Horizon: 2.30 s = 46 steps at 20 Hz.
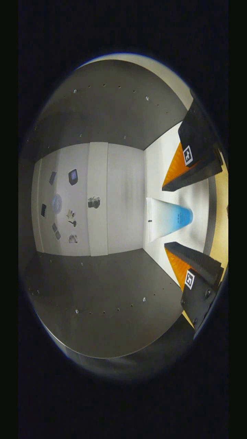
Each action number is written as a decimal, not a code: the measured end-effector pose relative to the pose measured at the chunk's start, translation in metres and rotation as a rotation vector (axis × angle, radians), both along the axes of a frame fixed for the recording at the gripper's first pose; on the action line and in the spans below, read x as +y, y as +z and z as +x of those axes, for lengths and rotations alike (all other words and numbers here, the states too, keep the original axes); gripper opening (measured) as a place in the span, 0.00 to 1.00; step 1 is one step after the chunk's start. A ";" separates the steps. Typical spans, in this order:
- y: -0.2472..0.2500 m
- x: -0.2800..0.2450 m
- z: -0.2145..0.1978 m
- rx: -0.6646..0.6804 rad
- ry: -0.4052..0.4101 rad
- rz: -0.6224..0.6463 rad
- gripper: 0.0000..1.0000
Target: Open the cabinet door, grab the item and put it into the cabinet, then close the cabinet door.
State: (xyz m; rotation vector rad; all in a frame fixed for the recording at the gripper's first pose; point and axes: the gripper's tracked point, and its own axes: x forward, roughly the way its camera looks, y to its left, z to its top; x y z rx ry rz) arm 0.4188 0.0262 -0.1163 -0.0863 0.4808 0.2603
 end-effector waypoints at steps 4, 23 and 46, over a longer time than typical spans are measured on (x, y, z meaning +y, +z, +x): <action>0.027 0.005 -0.033 -0.055 0.009 0.017 0.95; 0.163 -0.047 -0.332 -0.428 -0.274 -0.097 0.97; 0.191 -0.350 -0.422 -0.510 -0.650 -0.002 0.96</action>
